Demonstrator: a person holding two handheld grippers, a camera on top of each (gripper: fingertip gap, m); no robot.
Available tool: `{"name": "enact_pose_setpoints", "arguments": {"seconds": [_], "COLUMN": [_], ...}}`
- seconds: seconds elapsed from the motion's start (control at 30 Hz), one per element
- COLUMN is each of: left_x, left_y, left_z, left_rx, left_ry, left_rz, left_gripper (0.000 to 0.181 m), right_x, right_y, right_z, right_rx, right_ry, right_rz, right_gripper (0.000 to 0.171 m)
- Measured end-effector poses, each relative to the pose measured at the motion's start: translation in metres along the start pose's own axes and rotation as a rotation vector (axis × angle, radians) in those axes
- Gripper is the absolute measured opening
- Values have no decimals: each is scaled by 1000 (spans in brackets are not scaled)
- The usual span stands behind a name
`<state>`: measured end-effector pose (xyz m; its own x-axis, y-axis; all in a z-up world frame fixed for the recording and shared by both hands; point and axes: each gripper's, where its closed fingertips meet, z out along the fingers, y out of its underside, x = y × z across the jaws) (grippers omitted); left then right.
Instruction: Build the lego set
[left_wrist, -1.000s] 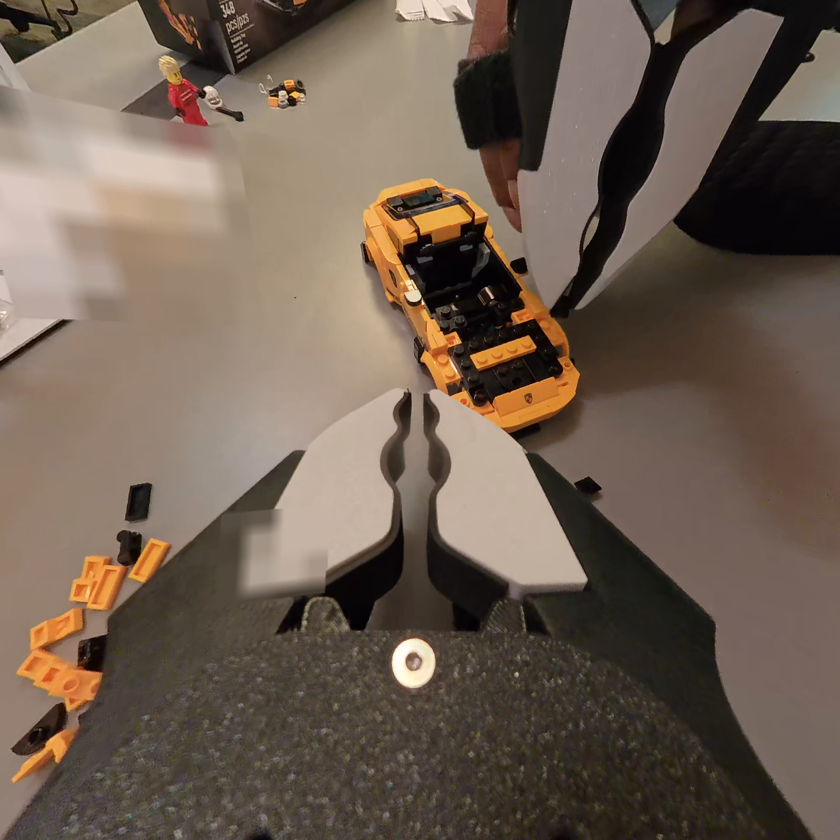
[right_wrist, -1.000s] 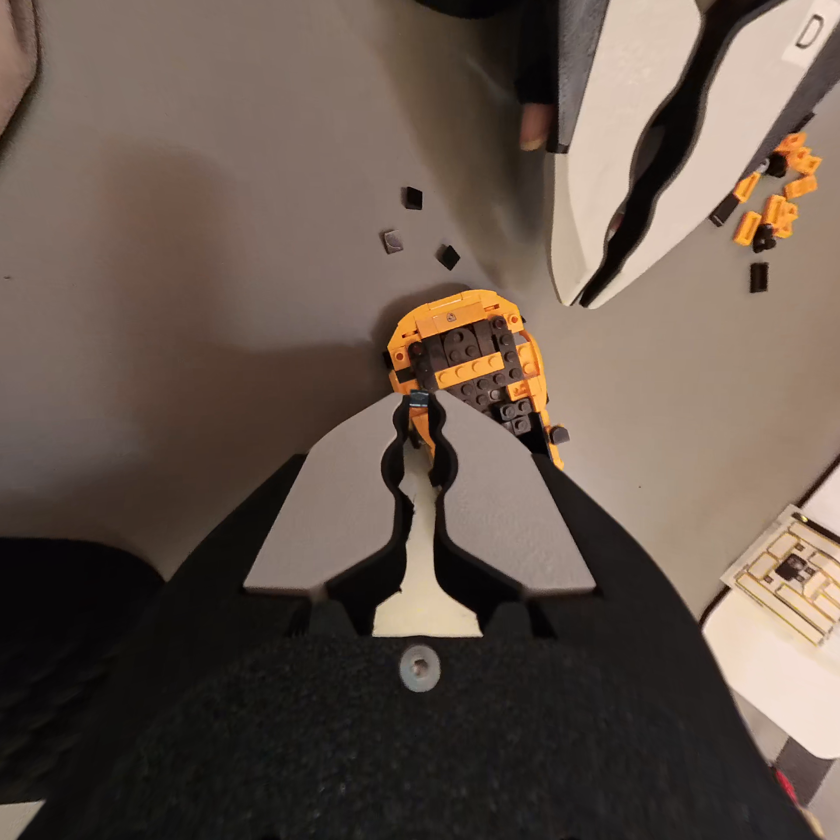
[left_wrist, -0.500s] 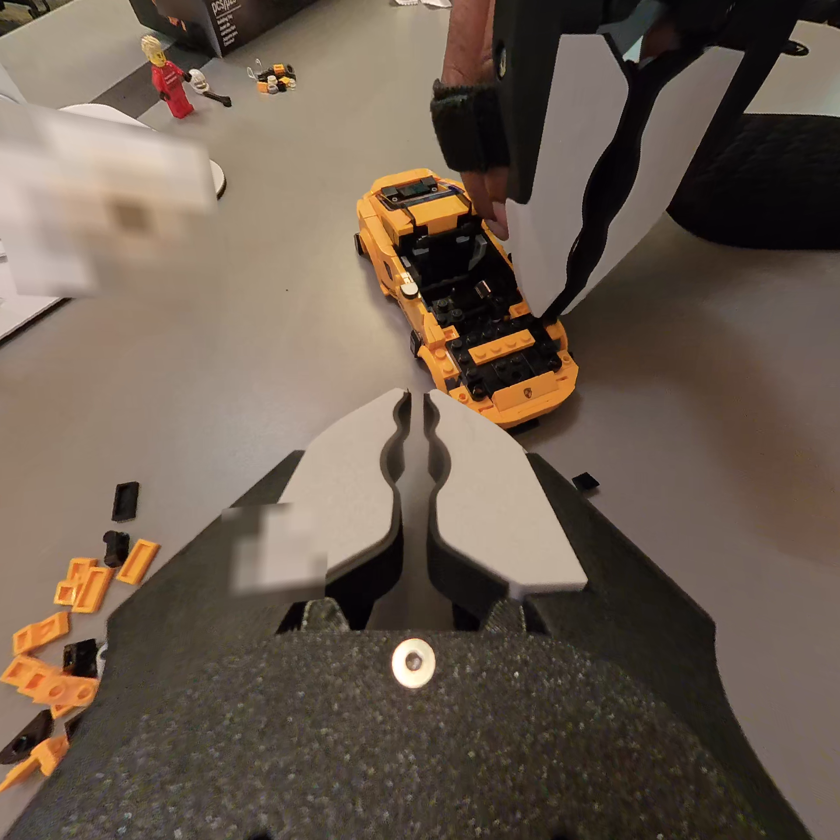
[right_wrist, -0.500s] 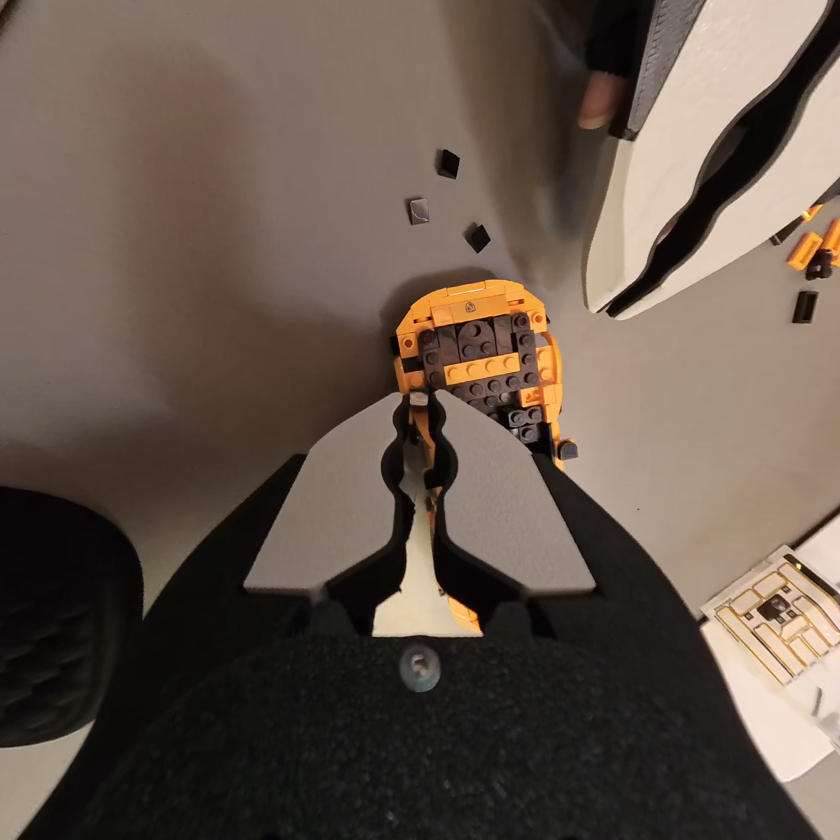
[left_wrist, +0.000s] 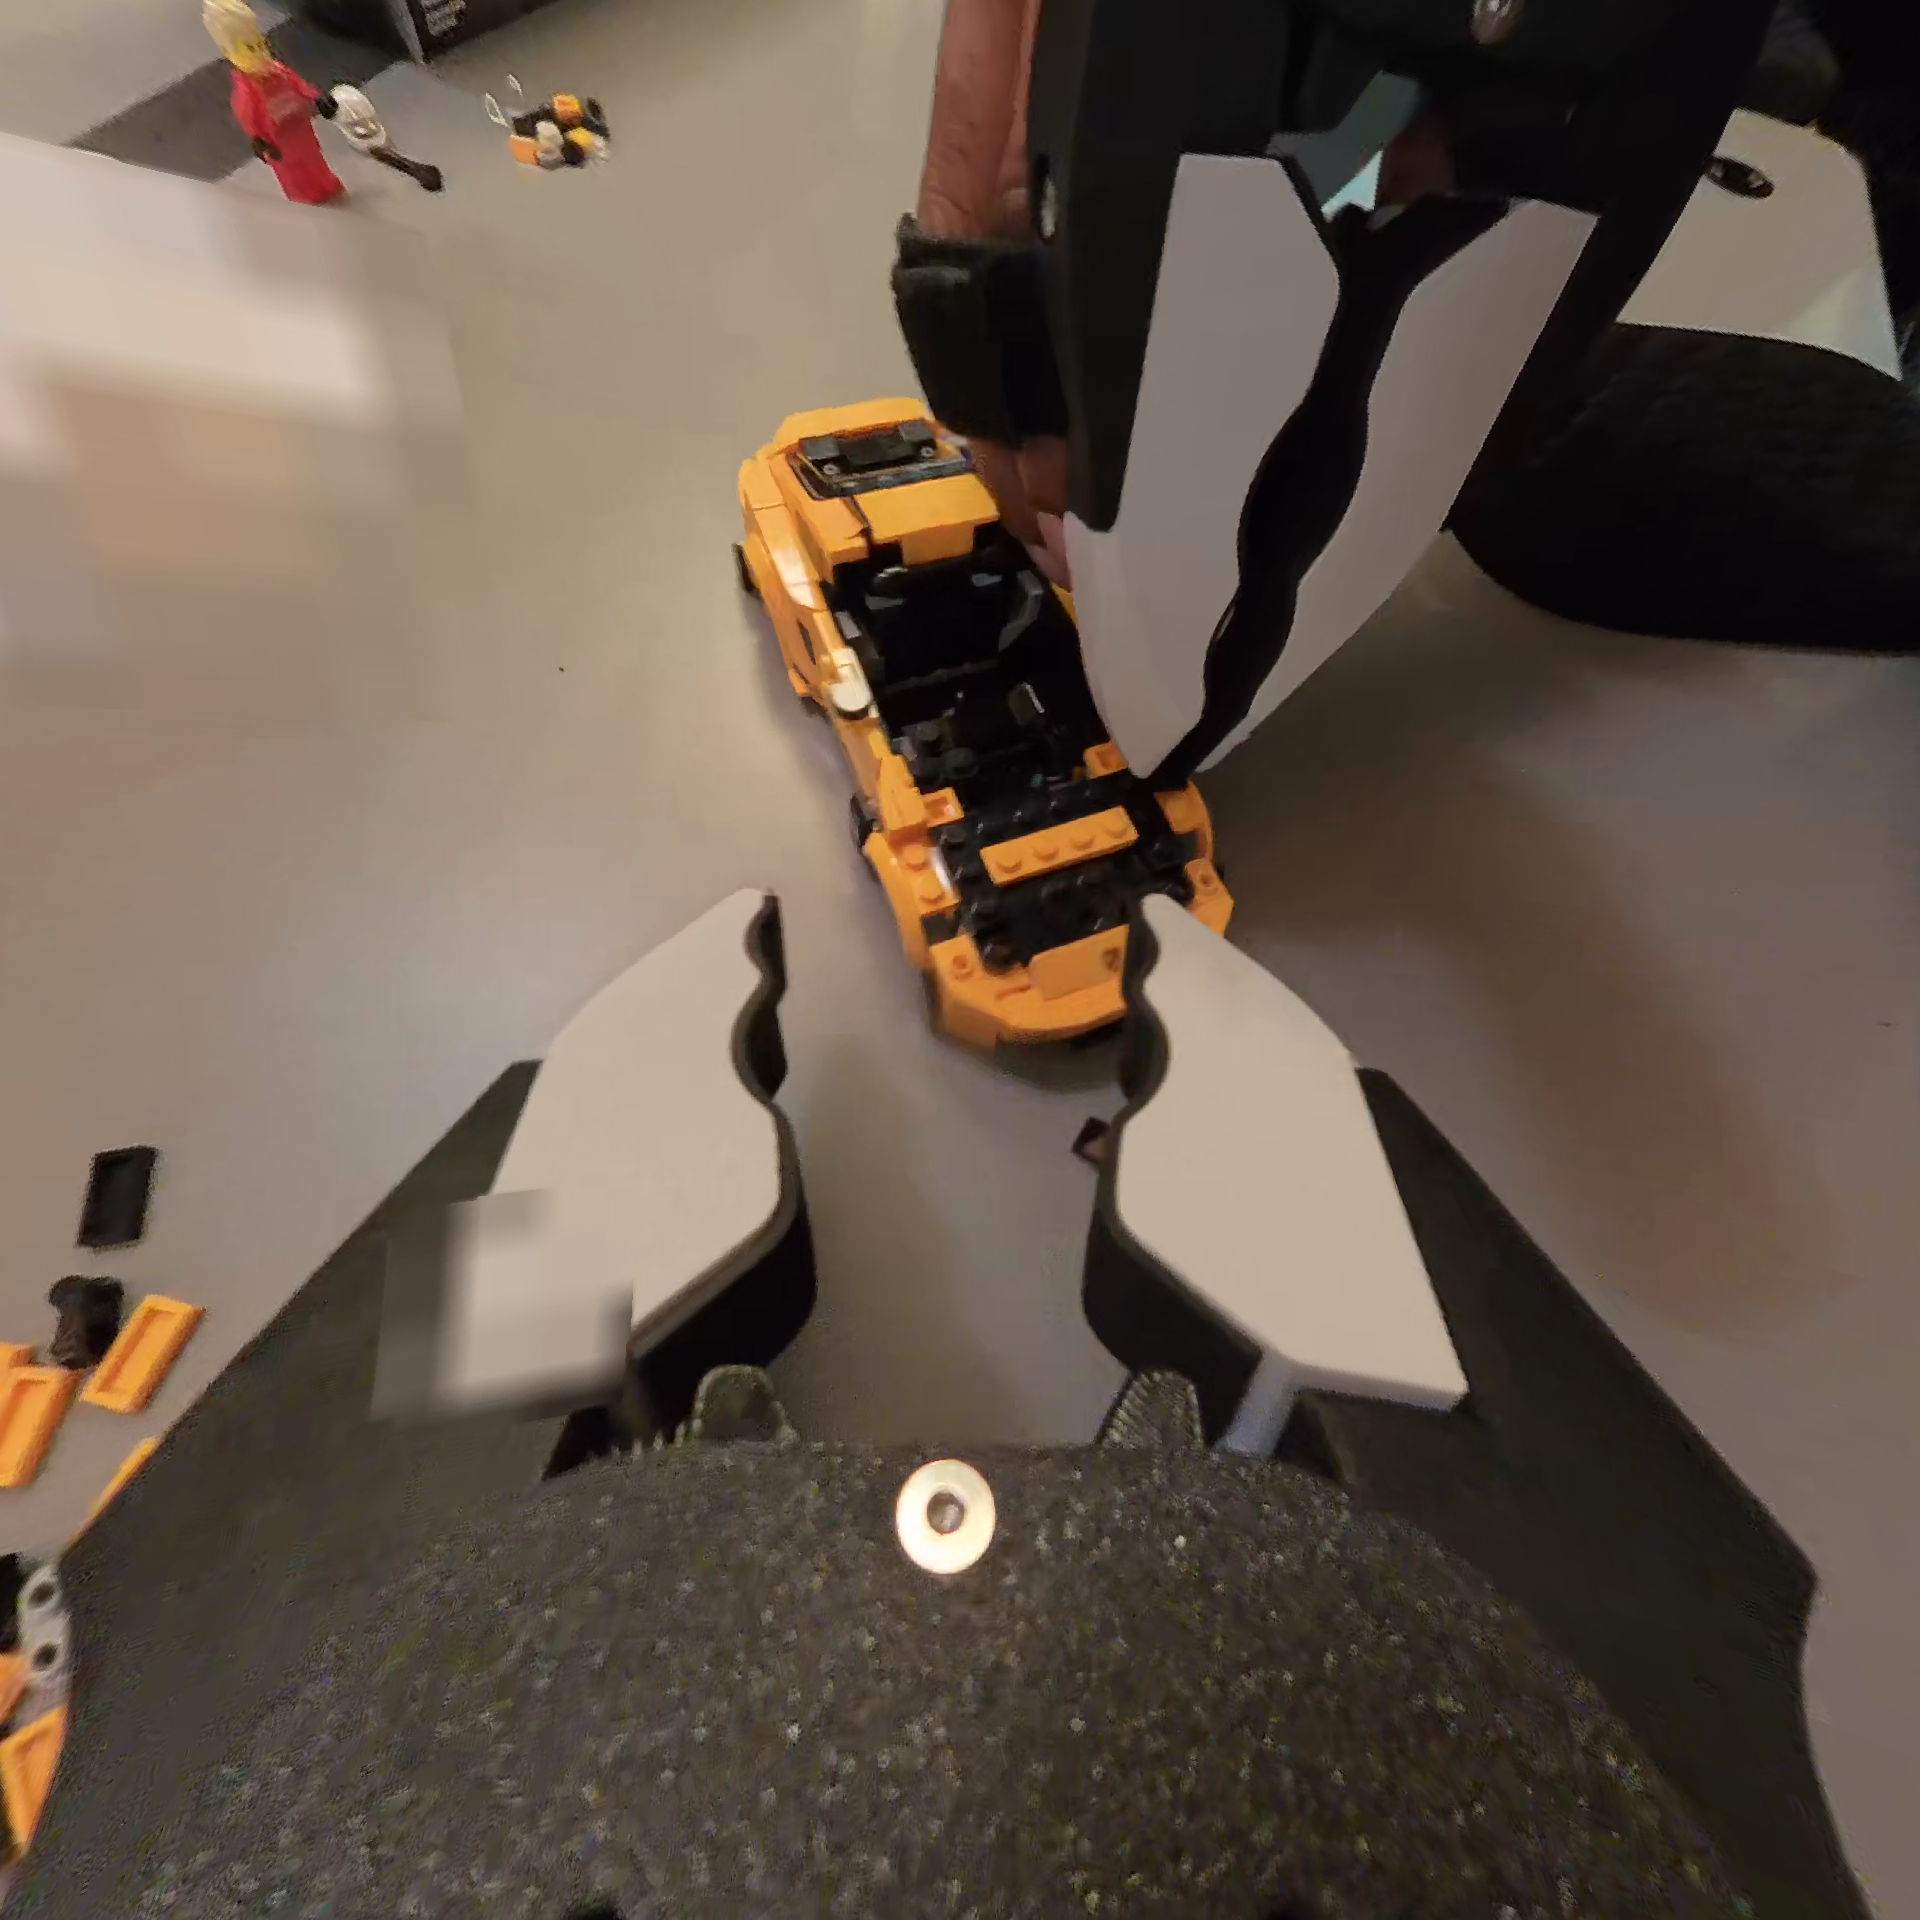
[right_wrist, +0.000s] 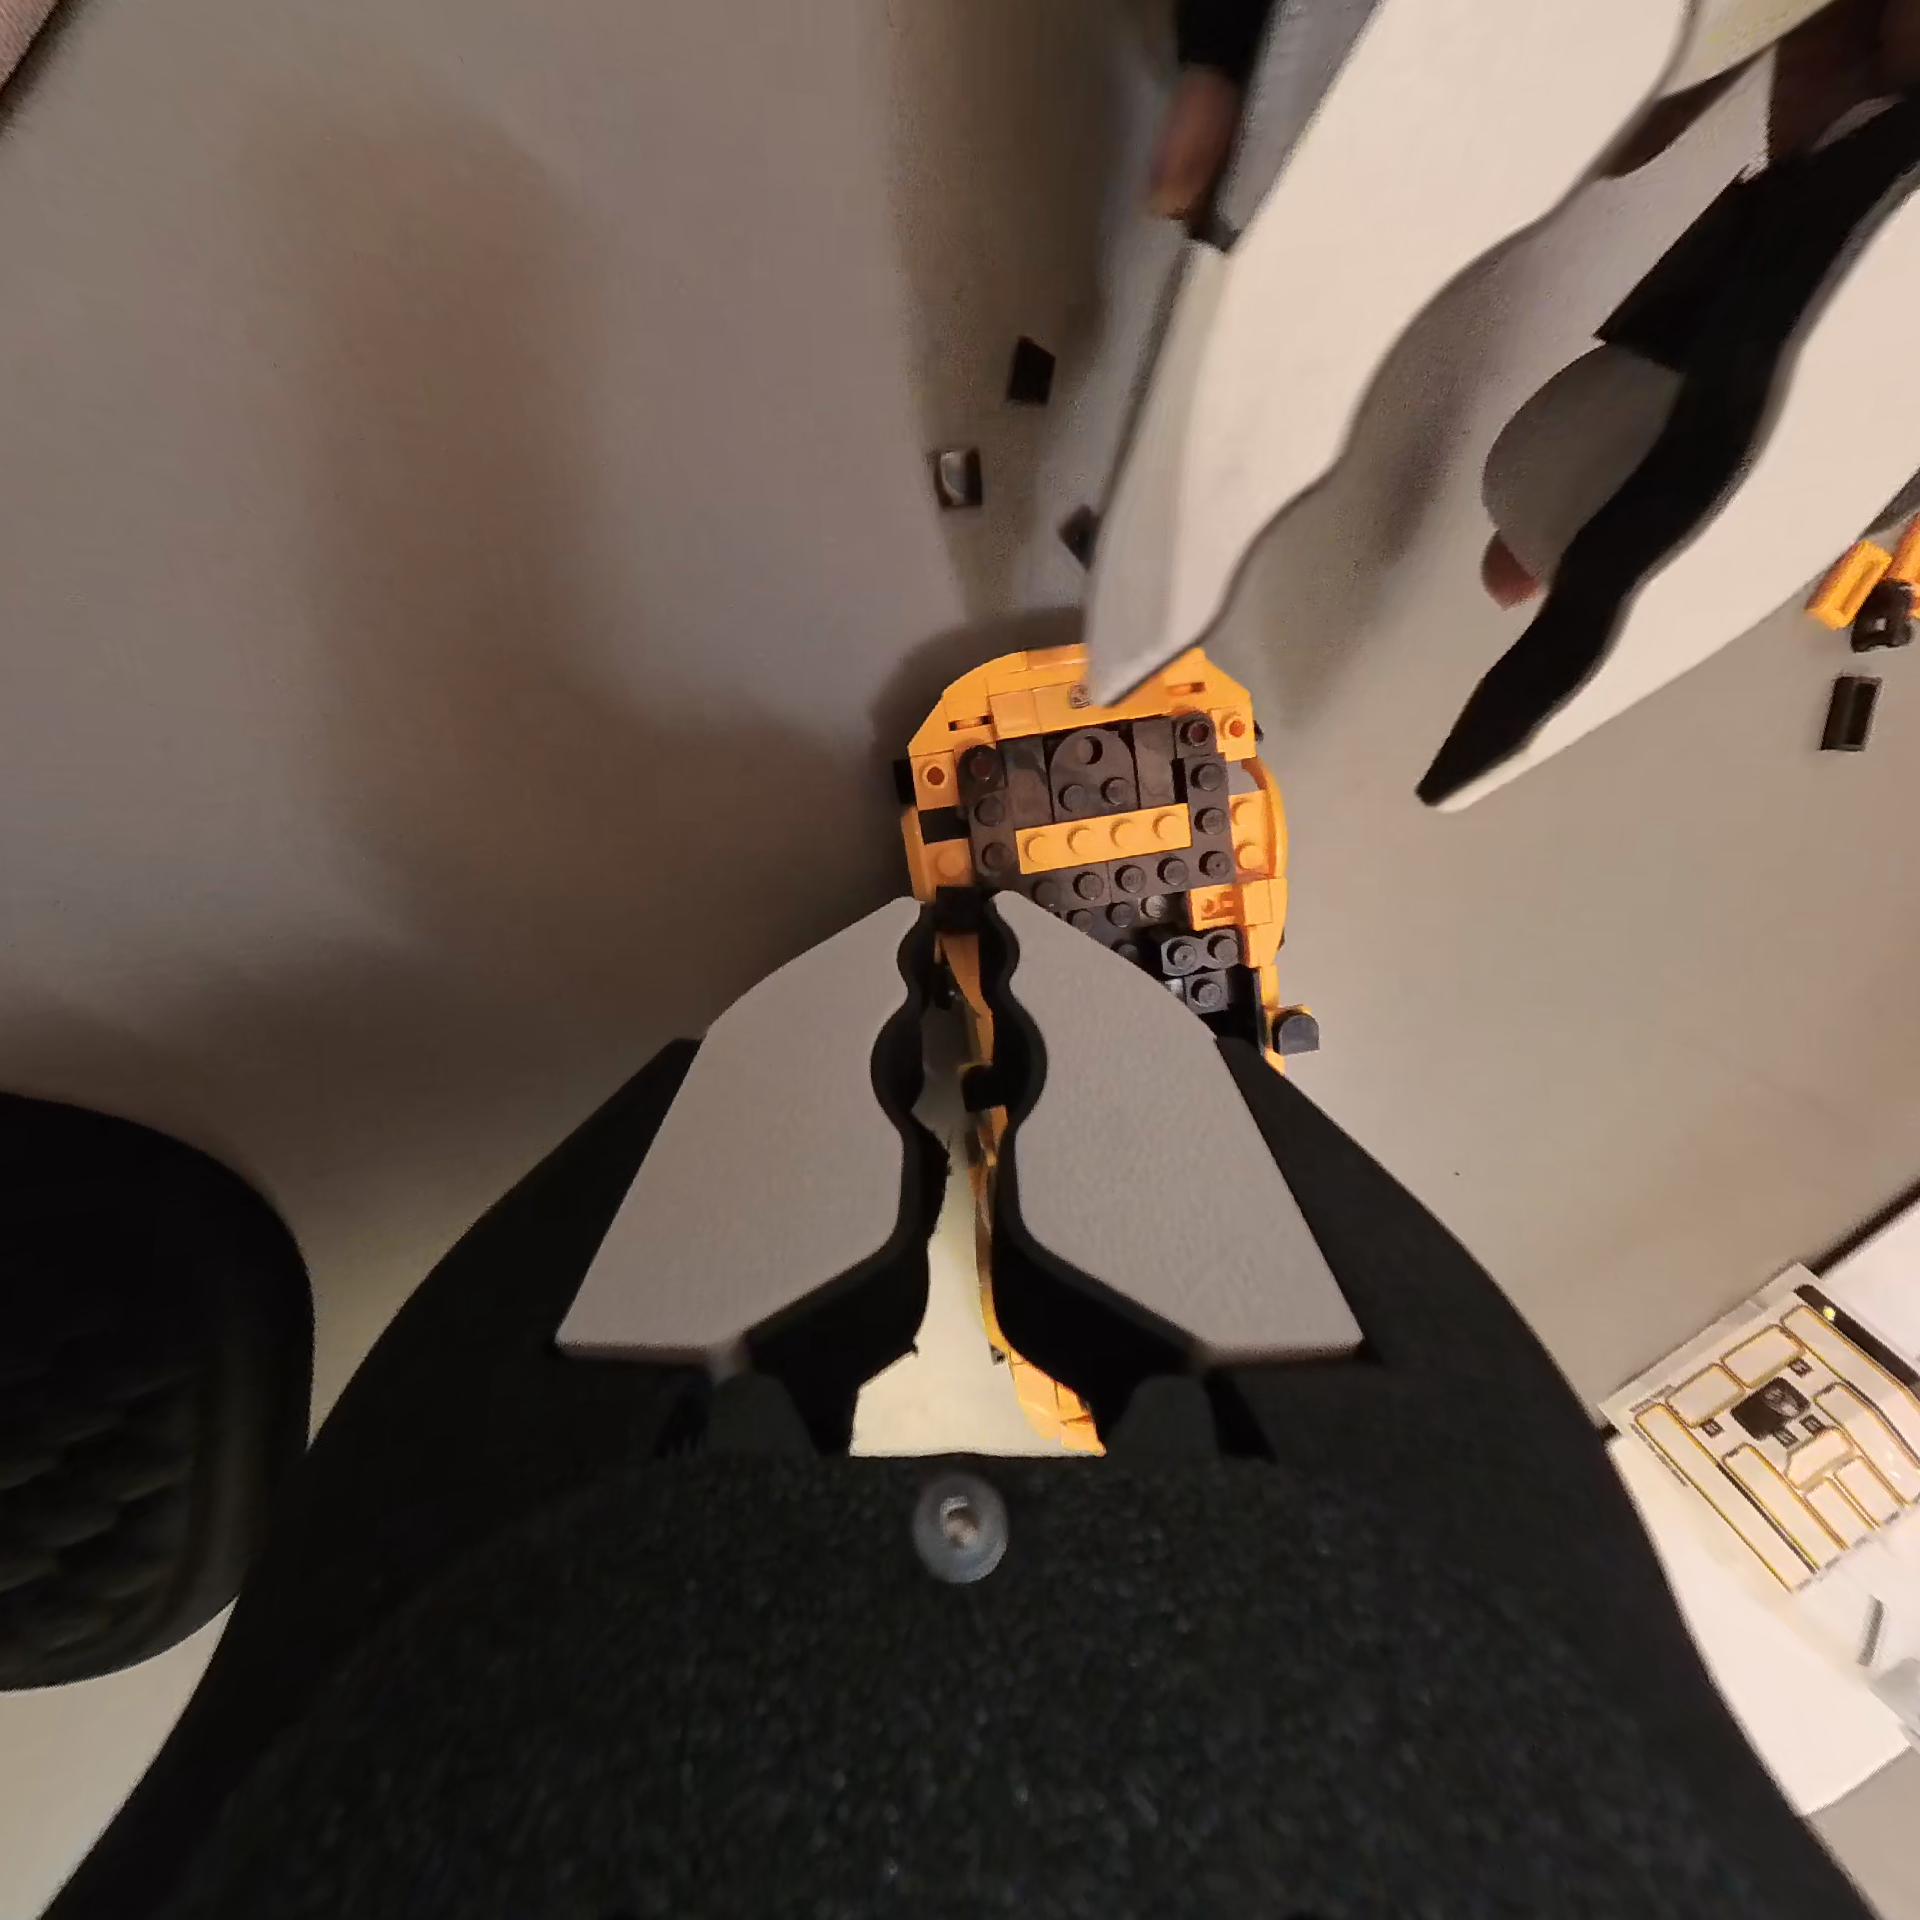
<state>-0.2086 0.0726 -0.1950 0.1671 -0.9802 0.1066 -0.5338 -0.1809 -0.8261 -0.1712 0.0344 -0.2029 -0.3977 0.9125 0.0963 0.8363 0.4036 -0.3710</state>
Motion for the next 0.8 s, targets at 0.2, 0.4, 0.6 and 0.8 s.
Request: {"name": "enact_pose_setpoints", "arguments": {"seconds": [0.2, 0.4, 0.6, 0.8], "left_x": [8, 20, 19, 13], "left_y": [10, 18, 21, 23], "left_z": [20, 26, 26, 24], "left_rx": [-135, -186, -200, -222], "left_ry": [-93, 7, 22, 77], "left_rz": [1, -46, -13, 86], "left_gripper": [90, 81, 82, 74], "right_x": [2, 4, 4, 5], "right_y": [-1, -1, -1, -2], "right_z": [0, 0, 0, 0], "right_rx": [23, 44, 51, 54], "right_ry": [5, 13, 3, 8], "right_rz": [3, 6, 14, 20], "right_gripper": [7, 7, 7, 7]}}
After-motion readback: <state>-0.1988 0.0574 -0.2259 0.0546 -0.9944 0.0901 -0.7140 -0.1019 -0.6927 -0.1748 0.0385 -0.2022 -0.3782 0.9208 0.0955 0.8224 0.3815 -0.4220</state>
